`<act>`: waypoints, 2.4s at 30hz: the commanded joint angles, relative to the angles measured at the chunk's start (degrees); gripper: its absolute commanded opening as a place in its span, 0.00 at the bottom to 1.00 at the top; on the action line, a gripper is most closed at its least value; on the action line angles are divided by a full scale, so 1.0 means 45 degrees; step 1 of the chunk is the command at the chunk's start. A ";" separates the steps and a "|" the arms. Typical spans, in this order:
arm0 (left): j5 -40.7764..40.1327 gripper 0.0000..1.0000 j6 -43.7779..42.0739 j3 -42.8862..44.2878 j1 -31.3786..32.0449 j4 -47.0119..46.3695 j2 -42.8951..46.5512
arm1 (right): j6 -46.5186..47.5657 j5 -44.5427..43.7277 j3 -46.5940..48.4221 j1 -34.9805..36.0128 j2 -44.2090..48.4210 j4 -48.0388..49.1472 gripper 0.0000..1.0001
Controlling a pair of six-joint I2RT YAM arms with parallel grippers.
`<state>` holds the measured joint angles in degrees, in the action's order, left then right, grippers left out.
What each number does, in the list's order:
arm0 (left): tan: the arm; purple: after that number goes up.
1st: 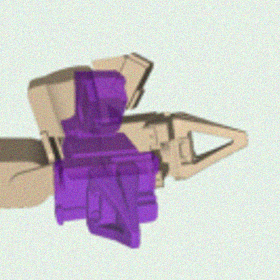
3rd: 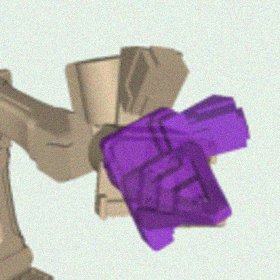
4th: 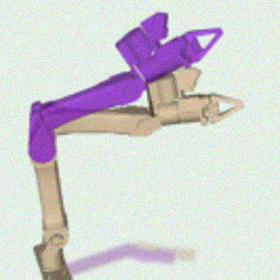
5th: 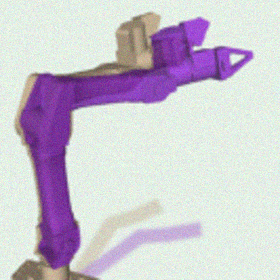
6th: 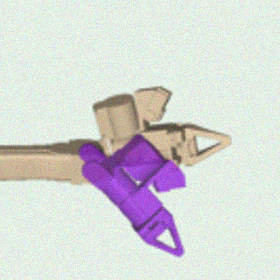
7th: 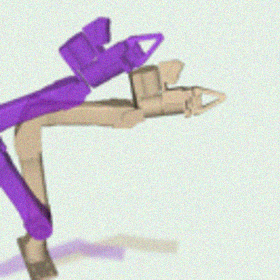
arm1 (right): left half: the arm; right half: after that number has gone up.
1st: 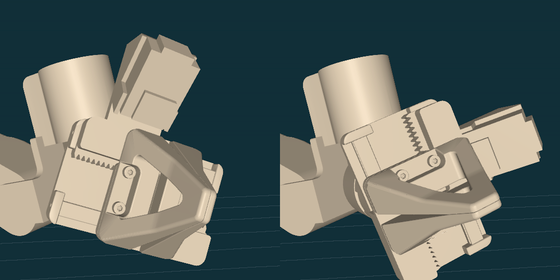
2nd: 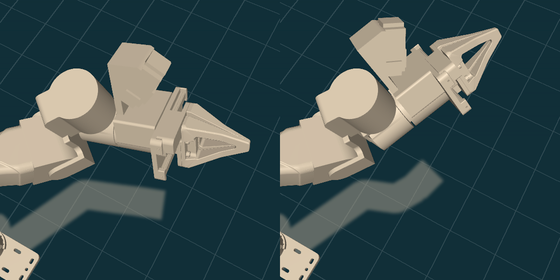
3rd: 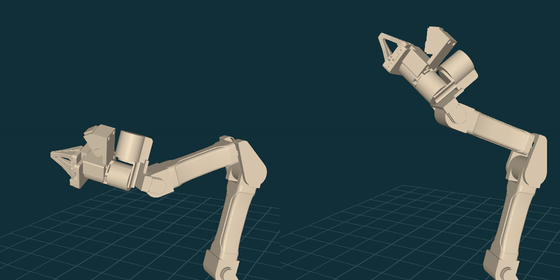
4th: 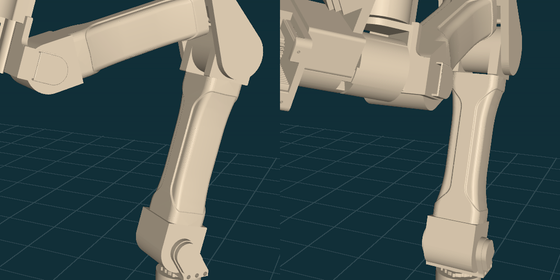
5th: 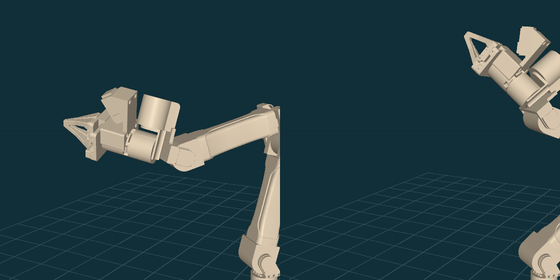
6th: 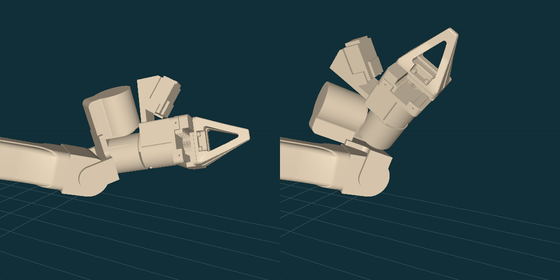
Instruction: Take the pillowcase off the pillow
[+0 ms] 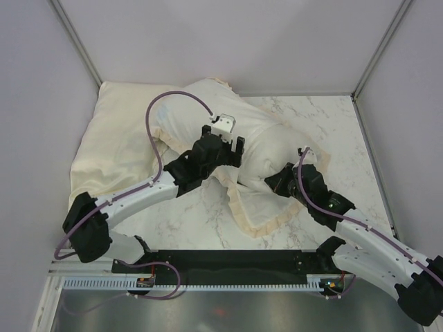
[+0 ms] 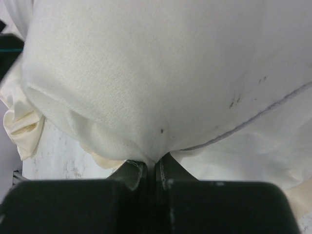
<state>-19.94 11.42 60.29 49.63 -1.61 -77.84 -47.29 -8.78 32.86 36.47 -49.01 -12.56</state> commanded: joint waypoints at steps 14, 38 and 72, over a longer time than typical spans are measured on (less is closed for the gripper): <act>-0.1525 0.04 0.0489 0.0353 -0.0753 0.0689 -0.1141 | 0.1053 -0.2130 0.0079 -0.0096 0.1655 -0.1800 0.00; 0.0292 0.02 0.2150 -0.1132 -0.5734 0.1001 -0.0221 | 0.6289 -0.5667 0.5256 -0.2458 0.1204 -0.3244 0.00; 0.2167 0.02 0.4513 -0.5312 0.1099 -0.1459 -0.0084 | 0.6836 -0.1179 0.6407 -0.5702 -0.0201 -0.3426 0.98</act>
<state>-9.34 28.25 38.28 52.16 -11.49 -76.25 -19.94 -20.12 57.52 11.00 -50.59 -34.28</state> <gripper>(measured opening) 0.028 0.979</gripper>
